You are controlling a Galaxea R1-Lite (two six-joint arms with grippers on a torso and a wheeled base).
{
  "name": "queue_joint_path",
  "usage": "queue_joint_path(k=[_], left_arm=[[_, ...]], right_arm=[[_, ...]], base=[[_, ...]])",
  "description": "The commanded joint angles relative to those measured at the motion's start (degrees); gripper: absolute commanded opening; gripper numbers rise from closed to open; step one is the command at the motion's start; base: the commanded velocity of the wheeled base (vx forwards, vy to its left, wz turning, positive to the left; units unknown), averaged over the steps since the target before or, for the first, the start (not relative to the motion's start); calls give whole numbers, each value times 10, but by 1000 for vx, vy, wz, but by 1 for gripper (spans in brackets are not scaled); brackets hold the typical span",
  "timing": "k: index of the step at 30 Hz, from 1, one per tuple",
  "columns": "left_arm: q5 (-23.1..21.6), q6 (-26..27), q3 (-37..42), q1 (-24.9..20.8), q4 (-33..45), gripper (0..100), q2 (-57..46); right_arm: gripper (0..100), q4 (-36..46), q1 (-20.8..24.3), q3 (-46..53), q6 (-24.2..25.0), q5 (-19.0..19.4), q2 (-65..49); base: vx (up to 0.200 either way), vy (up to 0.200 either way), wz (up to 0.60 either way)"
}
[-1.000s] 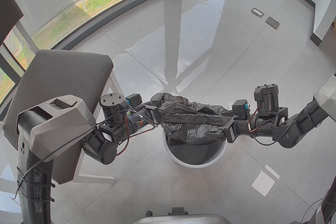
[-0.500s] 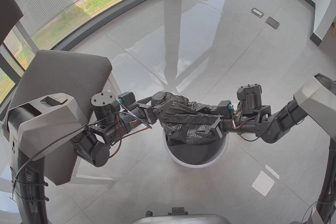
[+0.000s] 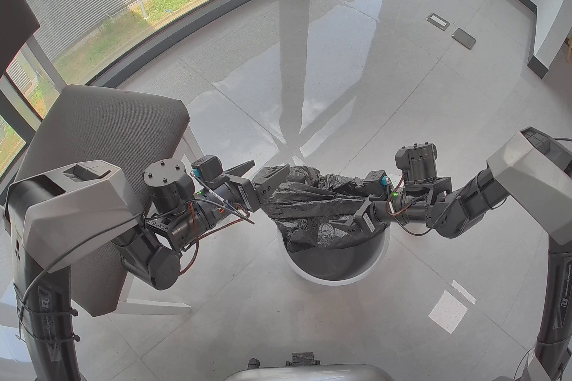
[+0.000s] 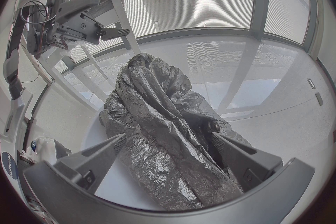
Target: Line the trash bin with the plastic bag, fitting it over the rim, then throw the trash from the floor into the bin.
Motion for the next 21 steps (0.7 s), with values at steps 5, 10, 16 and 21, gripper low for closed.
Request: queue_joint_path(k=[5, 10, 16, 21], left_arm=[[2, -2, 22, -19, -30, 100, -11], [1, -2, 45, -40, -47, 100, -37], [0, -2, 53, -78, -46, 100, -99], [-1, -1, 65, -79, -48, 100, -121]], right_arm=[[100, -1, -1, 3, 0, 0, -1], [100, -1, -1, 2, 0, 0, -1], [100, 1, 0, -2, 1, 1, 4], [100, 2, 0, -2, 4, 2, 4]], base=[[0, 0, 0], [0, 0, 0], [0, 0, 0], [0, 0, 0]])
